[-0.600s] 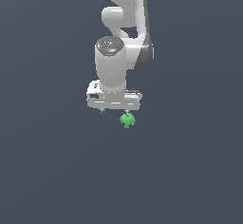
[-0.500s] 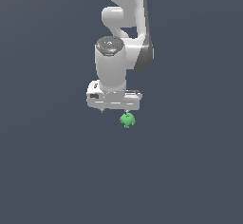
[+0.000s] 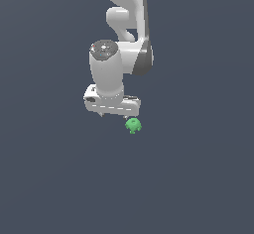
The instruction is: Pick up the object and move it to a goal position.
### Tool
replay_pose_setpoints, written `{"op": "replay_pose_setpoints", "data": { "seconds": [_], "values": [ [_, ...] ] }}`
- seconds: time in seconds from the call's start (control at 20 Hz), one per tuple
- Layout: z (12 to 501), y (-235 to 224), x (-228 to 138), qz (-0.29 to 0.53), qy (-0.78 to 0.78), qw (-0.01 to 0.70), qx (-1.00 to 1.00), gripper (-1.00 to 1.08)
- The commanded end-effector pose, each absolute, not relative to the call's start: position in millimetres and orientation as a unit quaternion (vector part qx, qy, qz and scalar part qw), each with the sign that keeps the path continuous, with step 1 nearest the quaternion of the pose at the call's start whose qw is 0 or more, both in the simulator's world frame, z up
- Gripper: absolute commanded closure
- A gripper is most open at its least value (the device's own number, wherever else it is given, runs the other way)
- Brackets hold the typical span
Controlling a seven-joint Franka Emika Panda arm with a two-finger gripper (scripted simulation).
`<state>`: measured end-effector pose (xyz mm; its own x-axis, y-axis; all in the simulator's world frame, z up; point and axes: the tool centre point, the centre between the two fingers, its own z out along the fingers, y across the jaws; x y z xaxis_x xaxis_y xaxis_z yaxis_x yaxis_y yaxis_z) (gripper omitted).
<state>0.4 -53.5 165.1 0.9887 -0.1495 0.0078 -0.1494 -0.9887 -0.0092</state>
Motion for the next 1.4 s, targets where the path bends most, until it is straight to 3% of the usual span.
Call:
{"op": "replay_pose_setpoints", "data": {
  "seconds": [0.0,0.6,1.35],
  "values": [
    [165,-53,1,-0.004,0.075,0.005,-0.997,-0.92],
    [153,-40,-3,-0.003,0.020,0.002,-1.000,-0.92],
    [107,11,-24,0.000,-0.202,-0.001,-0.979,-0.92]
  ]
}}
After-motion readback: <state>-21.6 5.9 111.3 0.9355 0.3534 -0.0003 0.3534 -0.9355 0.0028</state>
